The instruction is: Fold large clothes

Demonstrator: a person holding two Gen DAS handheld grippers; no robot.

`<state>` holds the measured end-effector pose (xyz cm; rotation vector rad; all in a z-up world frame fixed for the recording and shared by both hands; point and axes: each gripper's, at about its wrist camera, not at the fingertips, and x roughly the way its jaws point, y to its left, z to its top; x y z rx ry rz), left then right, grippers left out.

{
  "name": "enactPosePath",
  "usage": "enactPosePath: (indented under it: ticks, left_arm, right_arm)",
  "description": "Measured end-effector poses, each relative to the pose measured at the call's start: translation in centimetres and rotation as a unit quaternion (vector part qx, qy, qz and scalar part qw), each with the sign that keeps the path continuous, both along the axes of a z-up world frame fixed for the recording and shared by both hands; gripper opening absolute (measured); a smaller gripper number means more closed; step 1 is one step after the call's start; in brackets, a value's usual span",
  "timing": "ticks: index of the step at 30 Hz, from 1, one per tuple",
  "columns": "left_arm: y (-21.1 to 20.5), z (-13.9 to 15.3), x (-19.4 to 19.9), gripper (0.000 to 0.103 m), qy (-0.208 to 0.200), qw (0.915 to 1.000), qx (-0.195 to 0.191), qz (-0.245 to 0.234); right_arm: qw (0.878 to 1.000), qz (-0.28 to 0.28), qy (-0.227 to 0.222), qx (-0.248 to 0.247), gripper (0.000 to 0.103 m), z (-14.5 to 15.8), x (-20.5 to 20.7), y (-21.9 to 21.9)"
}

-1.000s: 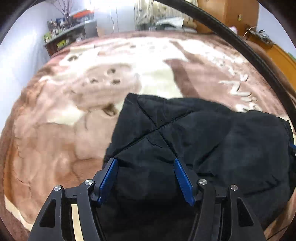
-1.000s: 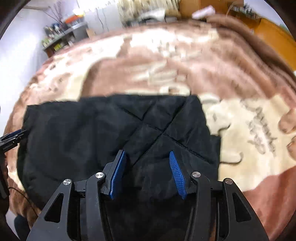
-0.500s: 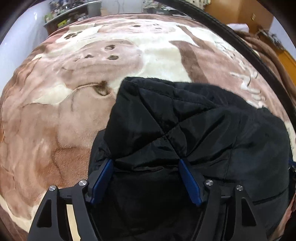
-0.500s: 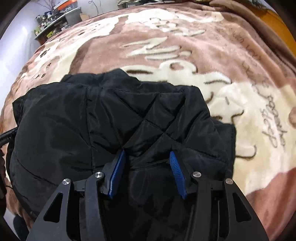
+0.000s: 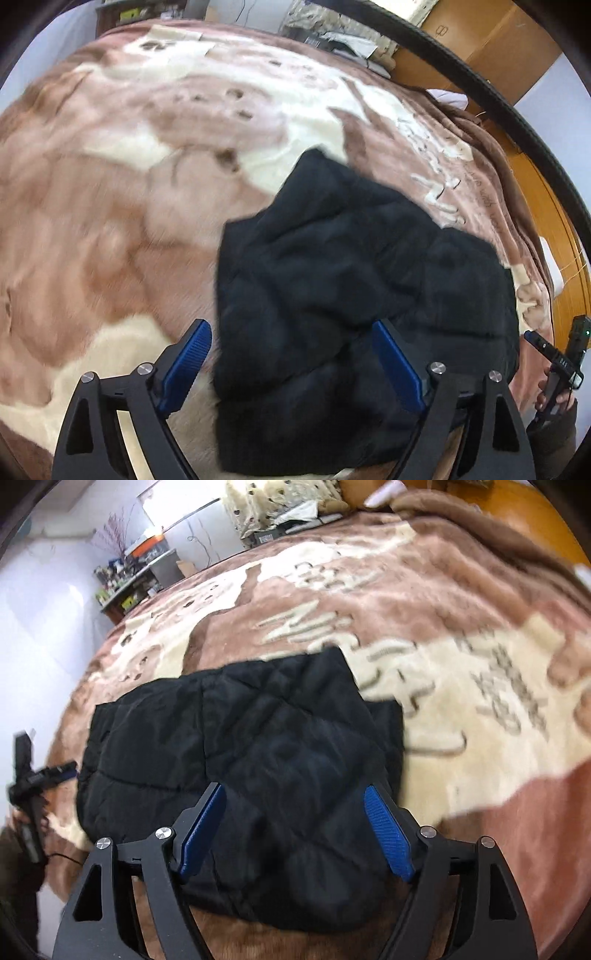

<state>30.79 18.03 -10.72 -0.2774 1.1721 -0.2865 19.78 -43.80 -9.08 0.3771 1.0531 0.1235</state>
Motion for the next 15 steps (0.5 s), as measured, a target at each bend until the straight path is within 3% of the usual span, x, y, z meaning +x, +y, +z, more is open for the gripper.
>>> enactPosePath:
  ticks: [6,9,15]
  left_arm:
    - [1.6,-3.7,-0.5,0.092,0.052,0.9971,-0.054,-0.010]
    - [1.6,-4.5,0.0,0.093,0.055,0.9960,-0.069,-0.016]
    - [0.5,-6.1,1.0,0.095,0.069,0.9936,-0.080,-0.040]
  right_arm:
    - [0.998,-0.010,0.046,0.047,0.077,-3.0,-0.5,-2.4]
    - [0.997,-0.008,0.051,0.051,0.077,-3.9,-0.4,-2.6]
    - [0.992,0.001,0.056,0.112,0.078,-5.8,0.4,-3.4]
